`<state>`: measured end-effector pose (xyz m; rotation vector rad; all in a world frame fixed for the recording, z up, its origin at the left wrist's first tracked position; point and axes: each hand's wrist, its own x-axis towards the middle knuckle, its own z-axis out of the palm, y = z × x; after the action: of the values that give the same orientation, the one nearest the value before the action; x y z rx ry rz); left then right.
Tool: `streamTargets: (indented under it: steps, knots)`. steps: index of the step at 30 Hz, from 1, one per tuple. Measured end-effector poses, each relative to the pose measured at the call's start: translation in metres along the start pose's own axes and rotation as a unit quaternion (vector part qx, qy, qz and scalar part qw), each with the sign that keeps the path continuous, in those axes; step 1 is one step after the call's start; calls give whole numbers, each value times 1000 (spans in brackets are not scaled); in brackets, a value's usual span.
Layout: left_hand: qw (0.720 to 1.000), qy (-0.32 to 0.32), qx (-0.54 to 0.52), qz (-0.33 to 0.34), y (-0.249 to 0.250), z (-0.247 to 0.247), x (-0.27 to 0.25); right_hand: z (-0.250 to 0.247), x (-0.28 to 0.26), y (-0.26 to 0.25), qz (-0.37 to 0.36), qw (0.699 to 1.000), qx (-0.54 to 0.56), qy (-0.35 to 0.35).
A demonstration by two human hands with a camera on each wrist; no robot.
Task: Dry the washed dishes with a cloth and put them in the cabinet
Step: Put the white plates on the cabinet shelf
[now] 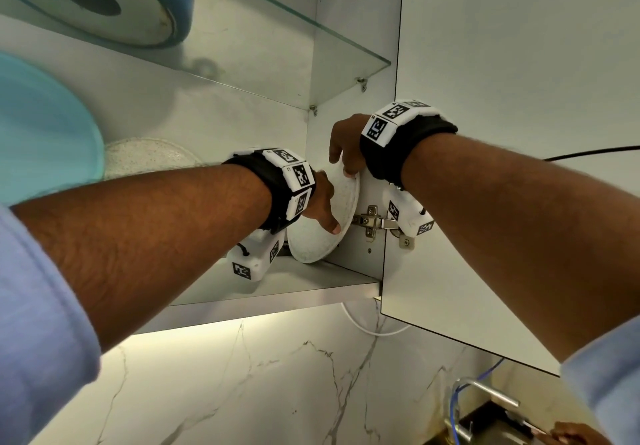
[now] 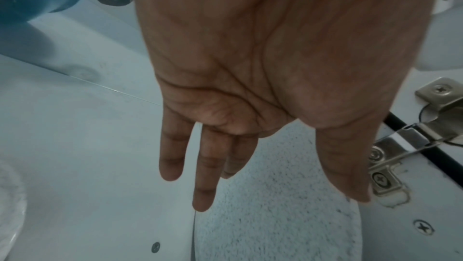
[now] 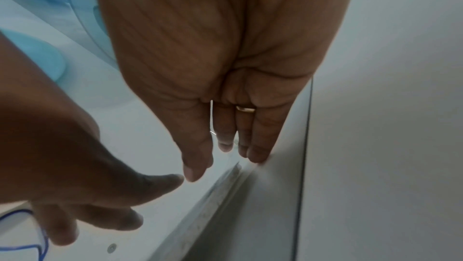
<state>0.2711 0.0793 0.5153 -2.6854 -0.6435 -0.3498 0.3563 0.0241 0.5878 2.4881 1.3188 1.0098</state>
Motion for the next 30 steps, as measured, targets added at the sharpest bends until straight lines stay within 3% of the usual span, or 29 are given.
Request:
streamTargets:
  steps: [7, 13, 20, 30]
  knots:
    - [1000, 3, 25, -19, -3, -16, -17, -9, -22, 1, 4, 1000, 18, -1]
    - [998, 46, 33, -23, -26, -37, -58, -19, -54, -3, 6, 998, 63, -5]
    - [997, 47, 17, -51, -47, -50, -97, -19, -73, -3, 17, 996, 82, -21]
    - [997, 42, 14, -60, -52, -42, -103, -9, -81, 6, 11, 997, 65, -47]
